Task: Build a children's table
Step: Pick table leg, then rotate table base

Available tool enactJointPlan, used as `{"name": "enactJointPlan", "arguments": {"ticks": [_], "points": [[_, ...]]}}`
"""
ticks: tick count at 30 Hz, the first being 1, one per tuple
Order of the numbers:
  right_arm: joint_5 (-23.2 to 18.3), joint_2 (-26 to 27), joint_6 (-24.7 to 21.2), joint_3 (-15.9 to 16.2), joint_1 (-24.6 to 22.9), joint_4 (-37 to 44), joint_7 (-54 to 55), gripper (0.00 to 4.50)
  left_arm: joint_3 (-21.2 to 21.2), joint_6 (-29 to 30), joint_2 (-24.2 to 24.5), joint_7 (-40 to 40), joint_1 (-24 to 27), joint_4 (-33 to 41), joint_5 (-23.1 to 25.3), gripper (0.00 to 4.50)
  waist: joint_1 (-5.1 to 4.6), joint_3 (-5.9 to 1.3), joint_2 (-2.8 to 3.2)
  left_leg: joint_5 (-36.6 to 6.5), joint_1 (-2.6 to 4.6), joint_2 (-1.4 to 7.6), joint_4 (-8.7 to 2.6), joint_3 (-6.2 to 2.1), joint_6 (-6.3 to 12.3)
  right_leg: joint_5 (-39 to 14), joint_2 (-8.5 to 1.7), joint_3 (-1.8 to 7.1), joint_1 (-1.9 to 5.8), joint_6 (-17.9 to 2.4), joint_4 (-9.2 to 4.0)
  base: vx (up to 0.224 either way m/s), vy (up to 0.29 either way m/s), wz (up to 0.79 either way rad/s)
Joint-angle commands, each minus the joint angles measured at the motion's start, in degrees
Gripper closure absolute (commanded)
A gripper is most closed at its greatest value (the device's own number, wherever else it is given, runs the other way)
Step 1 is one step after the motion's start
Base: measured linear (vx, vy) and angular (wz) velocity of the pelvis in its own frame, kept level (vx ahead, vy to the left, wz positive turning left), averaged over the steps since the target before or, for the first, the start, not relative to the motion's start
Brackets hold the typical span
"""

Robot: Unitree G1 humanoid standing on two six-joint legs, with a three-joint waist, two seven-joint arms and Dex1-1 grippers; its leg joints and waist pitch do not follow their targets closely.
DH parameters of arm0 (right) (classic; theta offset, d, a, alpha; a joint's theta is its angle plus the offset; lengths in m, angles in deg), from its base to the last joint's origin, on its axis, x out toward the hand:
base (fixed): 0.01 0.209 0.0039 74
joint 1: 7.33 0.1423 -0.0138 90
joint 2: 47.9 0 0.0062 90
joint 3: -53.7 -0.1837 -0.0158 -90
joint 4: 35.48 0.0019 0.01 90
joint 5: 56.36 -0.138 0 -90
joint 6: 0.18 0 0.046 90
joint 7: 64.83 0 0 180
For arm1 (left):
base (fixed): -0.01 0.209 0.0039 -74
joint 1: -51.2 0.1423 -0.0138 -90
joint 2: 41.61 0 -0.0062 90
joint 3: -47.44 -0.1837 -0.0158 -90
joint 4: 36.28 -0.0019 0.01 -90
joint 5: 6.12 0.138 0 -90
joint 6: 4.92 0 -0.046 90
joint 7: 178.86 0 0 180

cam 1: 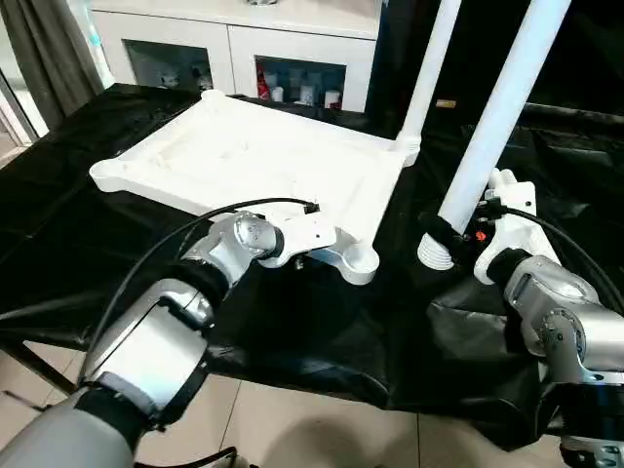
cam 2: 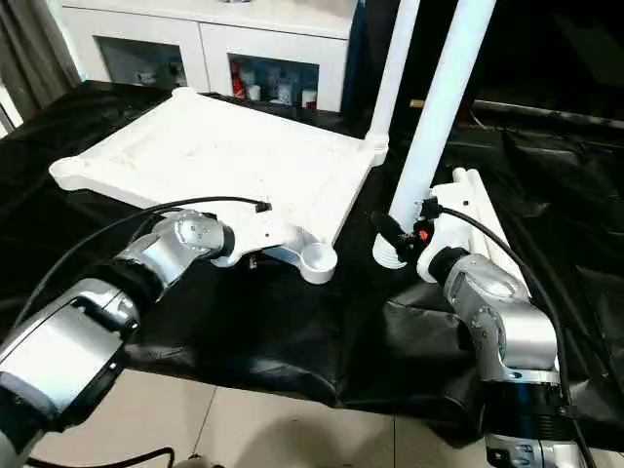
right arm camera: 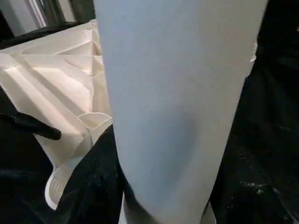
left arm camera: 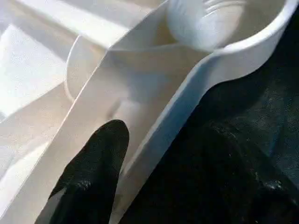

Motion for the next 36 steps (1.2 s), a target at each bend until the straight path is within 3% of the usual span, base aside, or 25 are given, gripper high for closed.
{"name": "enactJointPlan", "arguments": {"ticks": [1,7,10,11,16,23,29,32,35,36], "points": [[0.4,-1.0,0.6,0.3,1.6,0.2,-0.5,2.57,0.3,0.6,-0.7,5.6,0.2,-1.6,-0.5,1.81,0.23,-4.85,-0.33,-7.5,0.52,1.61,-3.40,-0.60,2.40,-9.8,-4.65,2.69,3.95,-11.4,-4.39,0.000,0.000,0.00],[1.5,-1.7,2.4,0.9,3.2,-2.3,-1.4,2.57,-1.7,1.1,1.0,17.4,-0.7,-0.6,1.0,2.23,0.39,-4.77,-0.23,-7.3,0.62,1.74,-3.47,-0.57,2.62,-8.6,-4.90,2.76,3.88,-12.5,-4.19,0.000,0.000,0.00],[2.0,-1.9,2.9,1.2,3.5,-2.9,-1.6,2.57,-2.5,0.7,1.7,19.2,-0.9,-0.3,2.2,2.32,0.39,-4.59,-0.22,-8.4,0.75,1.74,-3.51,-0.50,2.36,-10.1,-4.89,2.76,3.84,-12.5,-4.40,0.000,0.000,0.00],[2.0,-2.0,3.1,1.3,3.6,-3.0,-1.7,2.57,-2.7,0.6,1.8,19.6,-0.9,-0.3,2.5,2.58,0.39,-4.57,-0.21,-8.7,0.78,1.78,-3.56,-0.55,2.33,-10.7,-4.99,2.77,3.83,-12.4,-4.46,0.000,0.000,0.00],[3.3,-1.7,4.7,2.7,4.2,-4.7,-2.2,2.57,-4.1,1.0,3.3,19.6,-1.2,0.4,5.4,2.90,0.38,-4.57,-0.52,-8.4,0.59,1.67,-3.59,-0.55,2.15,-12.6,-4.99,2.73,3.93,-11.3,-4.50,0.000,0.000,0.00],[4.0,-0.9,6.2,4.0,4.2,-5.4,-2.3,2.57,-4.2,4.1,3.8,19.0,0.6,0.5,6.3,3.39,0.48,-4.58,-0.38,-8.4,0.55,1.78,-3.63,-0.62,2.32,-12.7,-5.06,2.70,3.79,-11.5,-4.51,0.000,0.000,0.00],[4.4,-0.8,7.0,4.3,4.3,-5.9,-2.5,2.57,-2.2,5.7,3.4,24.0,2.5,1.7,4.2,3.63,0.38,-4.54,-0.47,-8.2,0.54,1.62,-3.64,-0.48,2.77,-14.2,-5.06,2.69,3.74,-11.1,-4.75,0.000,0.000,0.00],[4.4,-0.9,7.7,4.2,4.5,-6.5,-2.5,2.57,1.0,9.6,2.2,27.2,3.4,3.1,0.4,3.77,0.41,-4.56,-0.40,-8.3,0.58,1.61,-3.59,-0.39,2.88,-14.8,-5.09,2.67,3.64,-11.5,-4.72,0.000,0.000,0.00],[4.5,-0.9,7.8,4.2,4.5,-6.6,-2.5,2.57,2.6,11.8,1.5,27.1,3.4,3.3,-1.2,3.91,0.48,-4.55,-0.32,-9.1,0.71,1.63,-3.59,-0.40,2.98,-15.3,-5.00,2.61,3.49,-11.6,-4.88,0.000,0.000,0.00],[4.4,-0.9,7.9,4.1,4.5,-6.6,-2.5,2.57,4.9,14.7,0.6,25.1,3.3,3.3,-3.1,3.98,0.43,-4.53,-0.28,-9.3,0.65,1.64,-3.63,-0.43,2.95,-15.8,-4.99,2.58,3.52,-11.4,-4.87,0.000,0.000,0.00]]}}
